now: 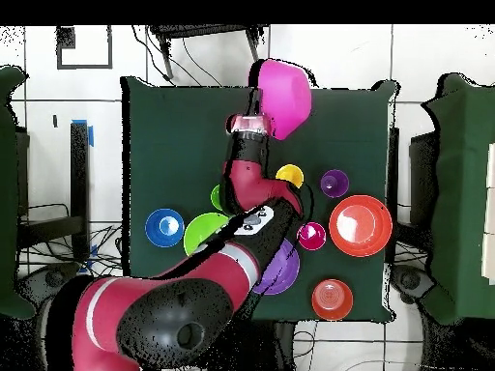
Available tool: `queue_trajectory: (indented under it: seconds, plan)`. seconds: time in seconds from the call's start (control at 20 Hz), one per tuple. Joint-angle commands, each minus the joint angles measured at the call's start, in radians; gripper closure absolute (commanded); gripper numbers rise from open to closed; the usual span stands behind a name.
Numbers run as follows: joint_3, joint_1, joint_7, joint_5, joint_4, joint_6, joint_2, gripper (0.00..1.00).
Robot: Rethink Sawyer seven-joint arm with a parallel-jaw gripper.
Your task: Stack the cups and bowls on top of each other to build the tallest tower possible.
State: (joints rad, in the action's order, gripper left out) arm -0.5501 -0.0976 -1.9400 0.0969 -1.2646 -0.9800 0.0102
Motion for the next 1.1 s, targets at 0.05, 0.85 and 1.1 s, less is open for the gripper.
queue_trajectory:
  seconds: [0.05, 0.85, 1.1]
  plan:
    - [0.315, 0.1, -0.266, -0.228, -0.038, 0.428, -0.062, 1.0]
    - [0.514, 0.234, -0.309, -0.372, -0.092, 0.581, 0.015, 0.0]
    - [0.51, 0.237, -0.314, -0.364, -0.089, 0.553, 0.009, 0.0]
